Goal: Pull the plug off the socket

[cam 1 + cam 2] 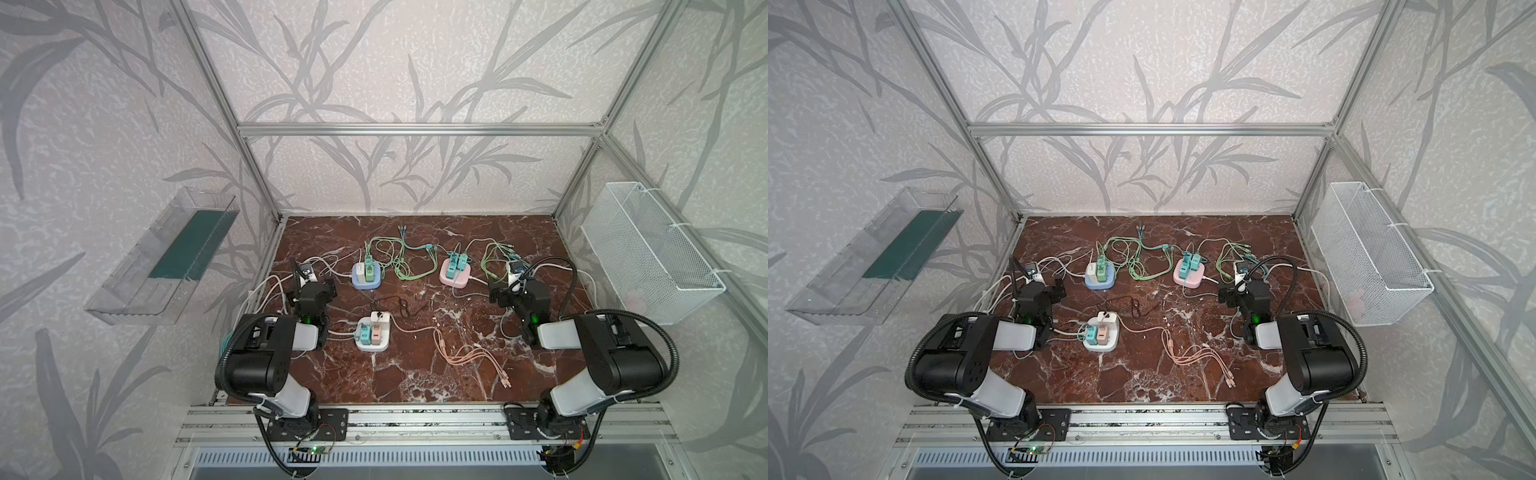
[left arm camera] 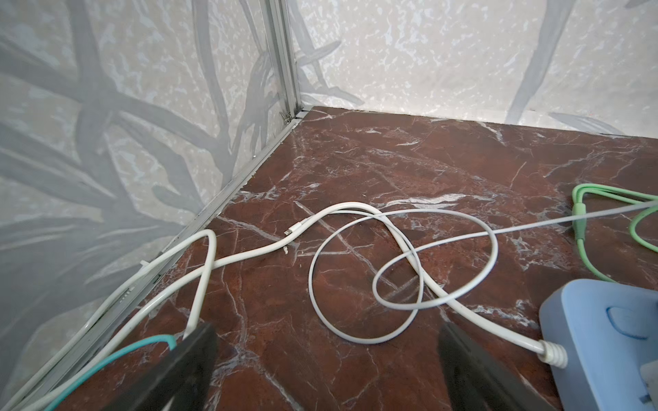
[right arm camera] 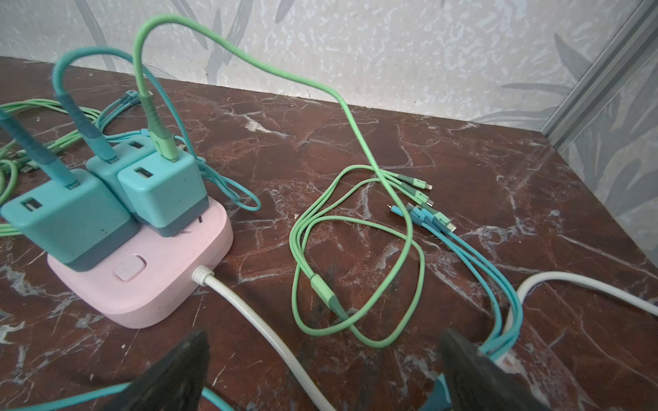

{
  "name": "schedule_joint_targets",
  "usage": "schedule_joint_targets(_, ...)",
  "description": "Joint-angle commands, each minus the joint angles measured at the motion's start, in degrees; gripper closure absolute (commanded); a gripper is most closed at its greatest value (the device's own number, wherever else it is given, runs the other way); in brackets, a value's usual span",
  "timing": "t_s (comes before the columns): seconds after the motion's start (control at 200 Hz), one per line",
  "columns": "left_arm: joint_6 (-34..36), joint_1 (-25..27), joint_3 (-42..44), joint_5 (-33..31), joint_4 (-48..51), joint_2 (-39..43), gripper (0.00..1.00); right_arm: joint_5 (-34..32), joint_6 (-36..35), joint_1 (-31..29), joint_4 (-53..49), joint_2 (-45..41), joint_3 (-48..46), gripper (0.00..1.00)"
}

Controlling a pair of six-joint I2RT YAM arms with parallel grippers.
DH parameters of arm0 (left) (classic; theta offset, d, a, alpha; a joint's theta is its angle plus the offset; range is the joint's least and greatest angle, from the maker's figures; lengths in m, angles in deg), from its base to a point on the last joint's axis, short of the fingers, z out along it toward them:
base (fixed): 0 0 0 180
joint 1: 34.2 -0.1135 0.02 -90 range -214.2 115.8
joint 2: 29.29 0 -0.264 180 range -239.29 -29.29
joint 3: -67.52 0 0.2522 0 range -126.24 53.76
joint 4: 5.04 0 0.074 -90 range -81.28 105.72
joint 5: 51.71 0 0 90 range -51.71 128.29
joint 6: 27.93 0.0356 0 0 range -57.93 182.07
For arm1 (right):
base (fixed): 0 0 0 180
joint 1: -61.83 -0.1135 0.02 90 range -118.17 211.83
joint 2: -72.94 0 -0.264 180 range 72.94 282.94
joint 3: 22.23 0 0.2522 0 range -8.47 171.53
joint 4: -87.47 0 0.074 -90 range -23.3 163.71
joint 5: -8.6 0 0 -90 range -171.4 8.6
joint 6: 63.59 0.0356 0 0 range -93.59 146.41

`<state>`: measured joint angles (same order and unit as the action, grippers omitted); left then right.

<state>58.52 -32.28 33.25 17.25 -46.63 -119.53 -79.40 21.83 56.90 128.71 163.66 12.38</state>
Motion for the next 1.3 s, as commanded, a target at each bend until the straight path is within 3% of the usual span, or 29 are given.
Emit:
schedule_joint_targets(0.0, 0.44, -0.22, -0.37, 0.18, -1.67, -0.38, 0.03, 0.19, -0.64, -0.18, 1.17, 0.14, 0.52, 0.01)
schedule_joint_targets(1.2, 0.32, -0.24, -0.28, 0.3, -1.68, -0.28, 0.01, 0.1, 0.68, 0.7, 0.97, -0.04, 0.74, 0.02)
schedule_joint_targets(1.295, 0.18, -0.2, -0.67, -0.37, 1.33, 2.56, 0.01, -3.65, 2.81, 1.12, -8.44, -5.17, 3.12, 0.02)
